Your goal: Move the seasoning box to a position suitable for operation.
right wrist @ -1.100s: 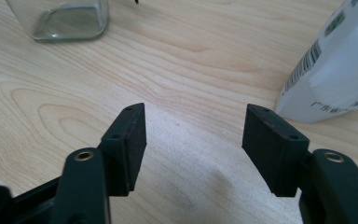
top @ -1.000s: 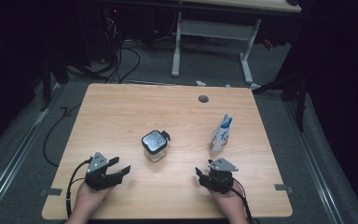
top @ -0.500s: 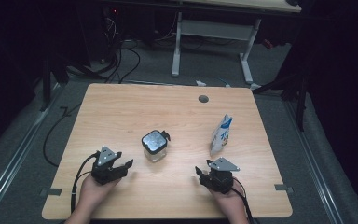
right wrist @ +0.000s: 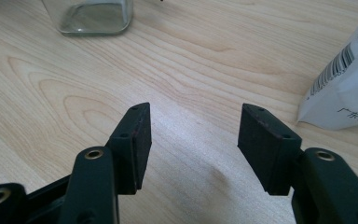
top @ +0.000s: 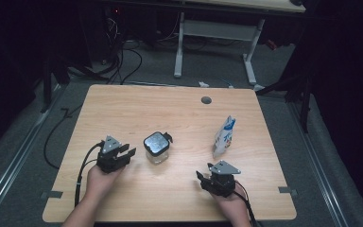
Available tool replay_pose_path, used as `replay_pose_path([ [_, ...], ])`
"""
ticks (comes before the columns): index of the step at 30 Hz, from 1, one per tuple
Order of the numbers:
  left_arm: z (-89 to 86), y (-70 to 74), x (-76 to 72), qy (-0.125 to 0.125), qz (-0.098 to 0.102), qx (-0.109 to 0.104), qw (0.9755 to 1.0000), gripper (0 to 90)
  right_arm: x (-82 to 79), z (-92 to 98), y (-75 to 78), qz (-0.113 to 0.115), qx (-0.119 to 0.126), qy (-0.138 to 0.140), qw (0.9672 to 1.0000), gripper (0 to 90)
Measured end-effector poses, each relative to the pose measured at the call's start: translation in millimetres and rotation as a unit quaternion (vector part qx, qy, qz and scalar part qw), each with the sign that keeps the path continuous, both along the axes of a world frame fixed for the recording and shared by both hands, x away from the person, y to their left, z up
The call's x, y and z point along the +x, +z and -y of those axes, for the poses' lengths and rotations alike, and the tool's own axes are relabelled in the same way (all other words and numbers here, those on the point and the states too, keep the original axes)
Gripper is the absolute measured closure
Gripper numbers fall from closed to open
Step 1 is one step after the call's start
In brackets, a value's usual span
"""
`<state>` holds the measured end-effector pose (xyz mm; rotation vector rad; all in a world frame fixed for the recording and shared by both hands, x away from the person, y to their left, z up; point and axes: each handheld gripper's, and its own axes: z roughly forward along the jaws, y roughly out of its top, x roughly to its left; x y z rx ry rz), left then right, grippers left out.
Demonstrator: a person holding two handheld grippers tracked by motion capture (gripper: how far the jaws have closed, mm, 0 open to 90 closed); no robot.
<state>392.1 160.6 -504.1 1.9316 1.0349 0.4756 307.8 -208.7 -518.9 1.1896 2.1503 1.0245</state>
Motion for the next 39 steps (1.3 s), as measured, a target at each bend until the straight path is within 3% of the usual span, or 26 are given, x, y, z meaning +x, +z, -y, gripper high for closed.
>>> replay_pose_path([
  [3, 4.5, 2.6, 5.5, -0.001, 0.004, -0.002, 1.0000, 67.6, 0.0, -0.1, -0.2, -0.002, 0.004, -0.002, 1.0000, 44.8],
  [6, 9.6, 4.4, 10.5, 0.003, 0.005, 0.011, 0.9999, 69.2, -0.4, -0.2, 0.0, 0.000, 0.008, -0.007, 0.9999, 44.5],
  [7, 10.7, 4.8, 11.8, 0.005, 0.007, 0.011, 0.9999, 70.4, 0.1, 0.2, 0.6, -0.011, 0.018, -0.011, 0.9997, 44.3],
  [9, 11.4, 5.4, 13.7, 0.006, 0.006, 0.009, 0.9999, 72.4, 1.1, 1.0, 1.0, -0.019, 0.024, -0.009, 0.9995, 44.3],
  [11, 13.6, 5.5, 19.6, 0.009, 0.002, 0.007, 0.9999, 75.9, 0.0, 0.8, -0.1, -0.004, 0.007, -0.002, 1.0000, 46.6],
  [17, 19.6, 0.5, 30.0, 0.003, -0.008, -0.006, 0.9999, 87.9, 0.1, 0.9, 0.3, -0.010, 0.021, 0.000, 0.9997, 47.2],
  [22, 26.1, -3.2, 34.4, -0.013, -0.011, -0.012, 0.9998, 89.9, 1.3, 2.5, 0.7, -0.013, 0.027, -0.010, 0.9995, 42.1],
  [29, 31.7, -5.4, 33.5, -0.029, -0.009, -0.018, 0.9994, 90.0, 2.3, 1.7, 0.7, -0.014, 0.029, -0.012, 0.9994, 34.8],
  [33, 31.1, -5.5, 30.4, -0.033, -0.007, -0.026, 0.9991, 90.0, 3.0, 2.2, 1.6, -0.015, 0.038, 0.000, 0.9992, 29.9],
  [39, 31.6, -4.1, 21.3, -0.044, -0.001, -0.029, 0.9986, 90.0, 1.7, 1.5, 1.7, -0.014, 0.033, -0.001, 0.9994, 34.5],
])
